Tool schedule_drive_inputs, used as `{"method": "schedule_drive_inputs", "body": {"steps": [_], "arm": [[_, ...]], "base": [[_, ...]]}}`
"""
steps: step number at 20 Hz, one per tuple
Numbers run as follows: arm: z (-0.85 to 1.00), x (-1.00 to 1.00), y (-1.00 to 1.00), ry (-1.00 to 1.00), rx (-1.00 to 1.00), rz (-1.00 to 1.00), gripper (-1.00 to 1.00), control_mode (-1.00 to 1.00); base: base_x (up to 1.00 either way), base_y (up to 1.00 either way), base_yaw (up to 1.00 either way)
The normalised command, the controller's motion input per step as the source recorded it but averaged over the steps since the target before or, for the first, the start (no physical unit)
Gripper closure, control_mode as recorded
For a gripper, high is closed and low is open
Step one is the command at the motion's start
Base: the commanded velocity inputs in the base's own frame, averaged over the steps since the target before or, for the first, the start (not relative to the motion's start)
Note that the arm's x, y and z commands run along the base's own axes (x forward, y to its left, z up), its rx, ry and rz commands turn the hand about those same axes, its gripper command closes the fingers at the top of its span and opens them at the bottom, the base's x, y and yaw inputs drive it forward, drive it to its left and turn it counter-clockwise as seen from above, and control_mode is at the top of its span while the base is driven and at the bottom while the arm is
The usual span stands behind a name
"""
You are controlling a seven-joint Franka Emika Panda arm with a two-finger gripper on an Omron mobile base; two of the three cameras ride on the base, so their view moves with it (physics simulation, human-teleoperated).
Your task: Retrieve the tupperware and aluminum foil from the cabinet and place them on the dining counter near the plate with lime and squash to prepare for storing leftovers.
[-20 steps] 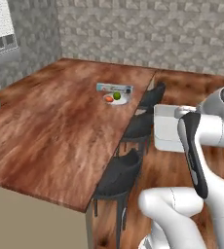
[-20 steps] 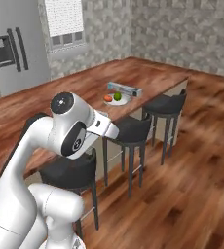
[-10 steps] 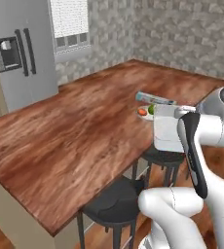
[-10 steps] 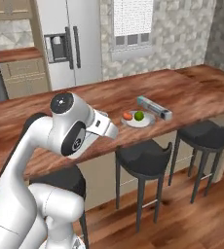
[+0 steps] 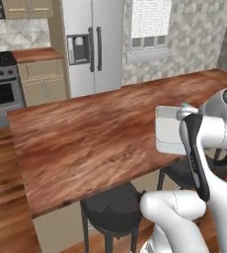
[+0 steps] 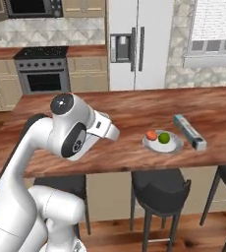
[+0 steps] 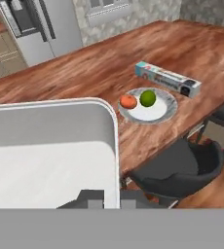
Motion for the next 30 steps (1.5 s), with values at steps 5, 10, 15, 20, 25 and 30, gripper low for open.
{"method": "schedule_drive_inputs", "body": {"steps": [5,10,15,20,25,30], "arm": [[0.00,0.00,0.00,0.00,0.00,0.00,1.00,1.00],[0.00,0.00,0.00,0.00,0.00,0.00,1.00,1.00],[0.00,0.00,0.00,0.00,0.00,0.00,1.00,1.00],[-0.39,0.93,0.16,0.06,0.00,0.09,1.00,-1.00],[-0.57,0.87,0.50,0.07,-0.03,0.00,1.00,-1.00],[-0.65,0.71,0.50,0.06,-0.03,0.00,1.00,-1.00]], "base": [[0.02,-1.00,0.55],[0.00,-1.00,0.45],[0.52,-0.44,0.24],[0.00,0.00,0.00],[0.00,0.00,0.00],[0.00,0.00,0.00]]}}
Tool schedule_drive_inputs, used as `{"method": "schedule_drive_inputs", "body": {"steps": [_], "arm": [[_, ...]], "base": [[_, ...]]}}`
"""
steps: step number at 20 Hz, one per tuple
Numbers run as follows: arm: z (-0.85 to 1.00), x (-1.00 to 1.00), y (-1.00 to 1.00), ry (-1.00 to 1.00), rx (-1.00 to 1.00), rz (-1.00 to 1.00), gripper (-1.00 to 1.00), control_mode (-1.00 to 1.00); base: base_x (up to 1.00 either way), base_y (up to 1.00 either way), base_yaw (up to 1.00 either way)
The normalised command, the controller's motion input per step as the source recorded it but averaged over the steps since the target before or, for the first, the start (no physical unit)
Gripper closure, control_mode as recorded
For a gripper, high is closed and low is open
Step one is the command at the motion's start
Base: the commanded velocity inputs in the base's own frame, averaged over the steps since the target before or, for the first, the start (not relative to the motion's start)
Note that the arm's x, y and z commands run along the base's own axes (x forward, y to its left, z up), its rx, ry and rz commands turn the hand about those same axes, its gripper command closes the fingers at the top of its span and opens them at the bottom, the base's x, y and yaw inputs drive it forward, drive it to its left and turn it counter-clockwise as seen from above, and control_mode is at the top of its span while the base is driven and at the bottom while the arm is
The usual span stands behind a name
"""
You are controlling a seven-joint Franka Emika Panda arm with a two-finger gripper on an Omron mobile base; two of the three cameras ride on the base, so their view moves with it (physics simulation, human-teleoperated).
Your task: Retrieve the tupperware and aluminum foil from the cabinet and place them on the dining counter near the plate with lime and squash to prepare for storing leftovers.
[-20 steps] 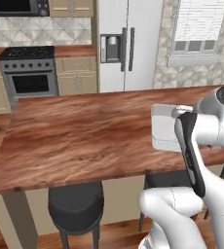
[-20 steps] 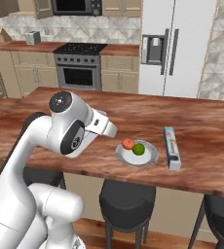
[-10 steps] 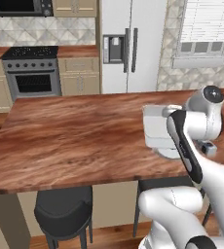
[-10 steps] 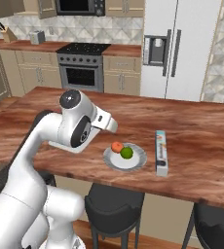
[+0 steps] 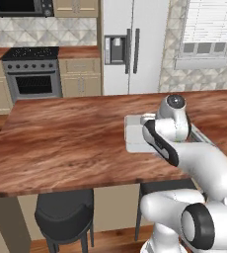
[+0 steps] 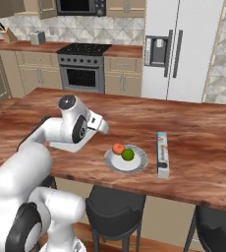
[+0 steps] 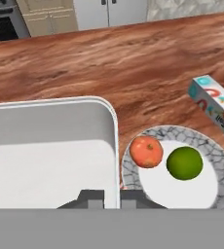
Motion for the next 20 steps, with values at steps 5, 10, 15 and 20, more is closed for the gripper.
{"method": "schedule_drive_inputs", "body": {"steps": [5,10,15,20], "arm": [[-0.73,0.48,0.12,0.00,0.00,0.00,1.00,-1.00],[-0.72,0.39,0.00,0.00,0.00,0.01,1.00,-1.00],[-0.59,0.42,0.00,0.00,0.01,0.02,1.00,-1.00],[-0.45,0.52,-0.06,0.00,0.04,0.02,1.00,-1.00]], "base": [[0.00,0.00,0.00],[0.00,0.00,0.00],[0.00,0.00,0.00],[0.00,0.00,0.00]]}}
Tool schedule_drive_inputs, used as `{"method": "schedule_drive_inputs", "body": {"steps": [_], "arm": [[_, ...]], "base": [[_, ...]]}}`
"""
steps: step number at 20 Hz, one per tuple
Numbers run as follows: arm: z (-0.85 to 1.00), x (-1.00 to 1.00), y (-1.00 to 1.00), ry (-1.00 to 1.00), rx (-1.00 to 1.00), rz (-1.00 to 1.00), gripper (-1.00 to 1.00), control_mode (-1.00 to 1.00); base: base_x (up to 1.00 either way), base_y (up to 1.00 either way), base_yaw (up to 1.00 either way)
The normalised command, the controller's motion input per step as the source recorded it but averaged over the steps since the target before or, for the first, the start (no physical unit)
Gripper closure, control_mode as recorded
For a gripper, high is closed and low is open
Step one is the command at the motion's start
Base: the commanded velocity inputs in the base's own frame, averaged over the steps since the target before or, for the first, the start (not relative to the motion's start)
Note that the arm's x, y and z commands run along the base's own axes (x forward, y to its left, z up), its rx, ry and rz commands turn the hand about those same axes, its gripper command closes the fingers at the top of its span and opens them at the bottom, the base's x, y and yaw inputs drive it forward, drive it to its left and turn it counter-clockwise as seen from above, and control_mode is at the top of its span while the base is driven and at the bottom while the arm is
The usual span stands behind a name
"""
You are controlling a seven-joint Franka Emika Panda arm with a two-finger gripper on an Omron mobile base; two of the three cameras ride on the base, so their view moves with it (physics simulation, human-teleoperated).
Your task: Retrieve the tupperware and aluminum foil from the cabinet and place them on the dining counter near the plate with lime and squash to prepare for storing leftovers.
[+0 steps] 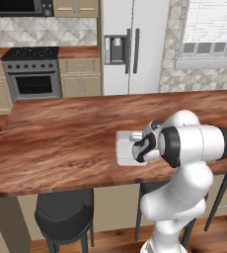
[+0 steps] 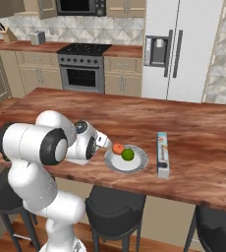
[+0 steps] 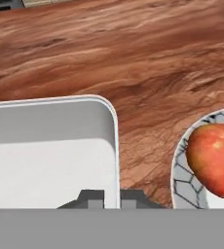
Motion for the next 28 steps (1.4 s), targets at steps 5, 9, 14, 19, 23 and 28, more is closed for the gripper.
{"method": "schedule_drive_inputs", "body": {"steps": [5,9,14,19,23,28], "arm": [[-0.37,0.47,-0.30,0.00,0.08,0.00,1.00,-1.00],[-0.28,0.52,-0.37,0.00,0.08,0.00,1.00,-1.00],[-0.02,0.63,-0.55,-0.03,0.11,0.00,-1.00,-1.00],[0.50,-0.08,-0.73,-0.01,0.12,0.00,-1.00,-1.00],[0.67,-0.59,-0.66,-0.02,0.08,0.01,-1.00,-1.00],[0.97,-0.59,-0.48,0.00,0.05,0.00,-1.00,-1.00]], "base": [[0.00,0.00,0.00],[0.00,0.00,0.00],[0.00,0.00,0.00],[0.00,0.00,0.00],[0.00,0.00,0.00],[0.00,0.00,0.00]]}}
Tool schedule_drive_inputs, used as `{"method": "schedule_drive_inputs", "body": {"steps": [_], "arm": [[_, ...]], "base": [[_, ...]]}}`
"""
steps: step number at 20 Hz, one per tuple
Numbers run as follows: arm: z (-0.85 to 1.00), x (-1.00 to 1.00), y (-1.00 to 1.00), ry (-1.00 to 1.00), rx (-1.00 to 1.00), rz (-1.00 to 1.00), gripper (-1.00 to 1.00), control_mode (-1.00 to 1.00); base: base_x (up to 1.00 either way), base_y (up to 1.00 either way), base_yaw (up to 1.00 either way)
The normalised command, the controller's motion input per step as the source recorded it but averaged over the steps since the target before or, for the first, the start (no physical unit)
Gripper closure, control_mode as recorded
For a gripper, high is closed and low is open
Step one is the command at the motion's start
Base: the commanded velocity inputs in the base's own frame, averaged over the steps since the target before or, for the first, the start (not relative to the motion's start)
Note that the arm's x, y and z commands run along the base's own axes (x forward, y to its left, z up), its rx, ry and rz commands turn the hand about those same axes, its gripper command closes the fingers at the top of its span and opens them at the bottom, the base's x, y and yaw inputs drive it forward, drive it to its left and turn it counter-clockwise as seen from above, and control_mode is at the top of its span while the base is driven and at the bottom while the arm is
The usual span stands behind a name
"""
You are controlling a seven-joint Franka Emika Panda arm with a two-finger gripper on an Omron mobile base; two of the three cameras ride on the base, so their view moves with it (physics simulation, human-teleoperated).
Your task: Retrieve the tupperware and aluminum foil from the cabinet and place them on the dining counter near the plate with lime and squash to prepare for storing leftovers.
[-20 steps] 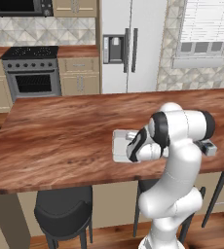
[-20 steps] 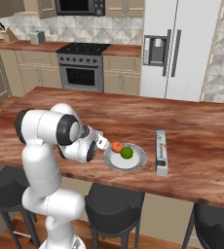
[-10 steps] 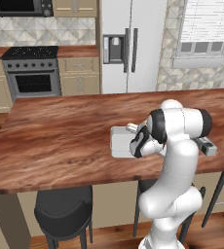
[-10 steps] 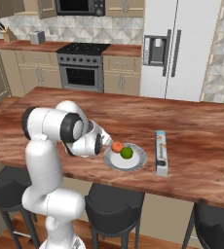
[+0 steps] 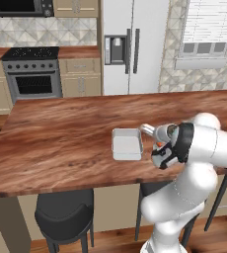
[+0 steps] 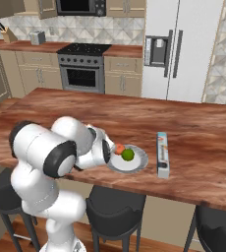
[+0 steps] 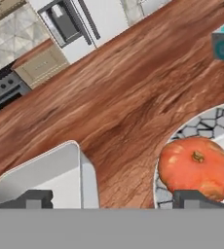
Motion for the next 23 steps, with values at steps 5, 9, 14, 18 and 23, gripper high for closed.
{"method": "schedule_drive_inputs", "body": {"steps": [5,9,14,18,23], "arm": [[1.00,-0.15,-0.52,0.03,0.00,0.00,-1.00,-1.00],[1.00,-0.31,-0.37,0.12,-0.08,0.02,-1.00,-1.00],[1.00,-0.81,-0.06,0.20,-0.26,0.07,-1.00,-1.00],[0.98,-1.00,0.04,0.21,-0.35,0.05,-1.00,-1.00],[0.51,-1.00,0.22,0.14,-0.36,0.03,-1.00,-1.00]], "base": [[0.00,0.00,0.00],[0.00,0.00,0.00],[0.00,0.00,0.00],[0.00,0.00,0.00],[0.00,0.00,0.00]]}}
